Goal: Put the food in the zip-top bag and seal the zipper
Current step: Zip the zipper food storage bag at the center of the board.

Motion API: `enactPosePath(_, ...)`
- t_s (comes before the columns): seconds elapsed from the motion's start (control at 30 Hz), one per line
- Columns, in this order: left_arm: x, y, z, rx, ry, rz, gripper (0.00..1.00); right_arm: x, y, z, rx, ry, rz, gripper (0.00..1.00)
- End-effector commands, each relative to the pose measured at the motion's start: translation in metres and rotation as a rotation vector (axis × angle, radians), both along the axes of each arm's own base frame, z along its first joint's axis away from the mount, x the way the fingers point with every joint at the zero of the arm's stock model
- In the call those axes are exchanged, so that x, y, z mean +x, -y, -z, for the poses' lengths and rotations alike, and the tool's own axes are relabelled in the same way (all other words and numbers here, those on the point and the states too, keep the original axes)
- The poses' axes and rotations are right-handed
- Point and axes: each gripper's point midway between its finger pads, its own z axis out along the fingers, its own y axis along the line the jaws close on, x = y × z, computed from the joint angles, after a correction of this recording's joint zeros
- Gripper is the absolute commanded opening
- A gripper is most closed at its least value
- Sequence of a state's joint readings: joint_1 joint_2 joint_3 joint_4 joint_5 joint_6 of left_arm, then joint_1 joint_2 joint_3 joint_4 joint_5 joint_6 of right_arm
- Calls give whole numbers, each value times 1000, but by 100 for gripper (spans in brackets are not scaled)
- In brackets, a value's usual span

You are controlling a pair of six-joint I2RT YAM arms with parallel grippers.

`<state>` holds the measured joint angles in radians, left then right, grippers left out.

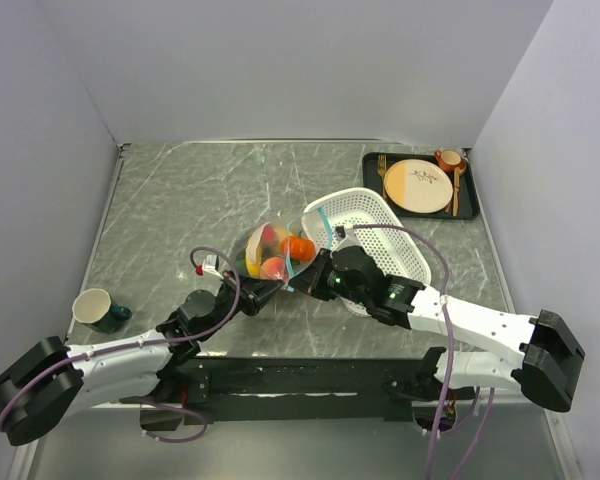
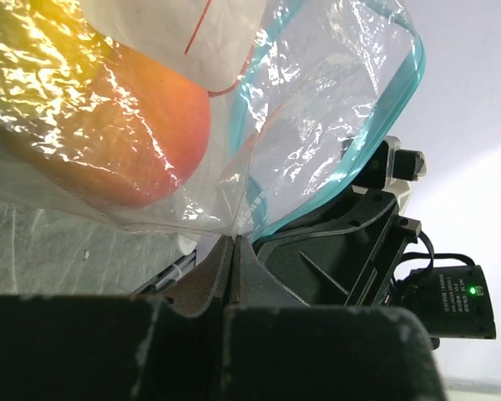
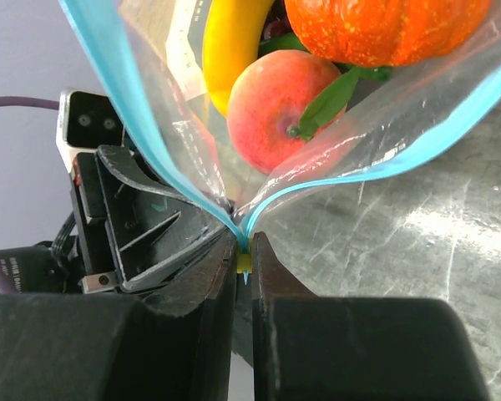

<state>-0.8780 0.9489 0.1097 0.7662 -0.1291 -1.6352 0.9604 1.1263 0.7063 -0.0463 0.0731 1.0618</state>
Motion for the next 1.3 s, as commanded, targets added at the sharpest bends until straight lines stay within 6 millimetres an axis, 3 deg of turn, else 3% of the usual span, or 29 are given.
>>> enactPosePath(0.0, -11, 1, 15, 42, -5, 46, 1, 26, 6, -23, 17, 82, 77, 1)
enactPosePath(0.43, -19, 5, 31, 71, -26, 98, 1, 34, 9, -31, 26, 109, 50, 0)
enactPosePath(0.53, -16, 4, 23, 46, -4, 85, 18, 30, 5, -25, 54, 74, 37, 0)
enactPosePath(0.6, -14, 6, 18, 51, 7, 80, 23, 22, 0, -15, 86, 26, 17, 0)
enactPosePath(0.63, -13, 6, 16, 56, 13, 76, 33, 20, -3, -17, 108, 26, 16, 0)
enactPosePath(0.87, -10, 4, 5, 50, 45, 59, 49, 10, -12, -12, 148, -30, -14, 0)
enactPosePath(1.13, -4, 2, 0, 40, 54, 26, 53, 3, -12, -10, 146, -56, -16, 0)
enactPosePath(1.27, -3, 3, 2, 9, 31, 20, 46, -2, -14, -8, 145, -67, -22, 0)
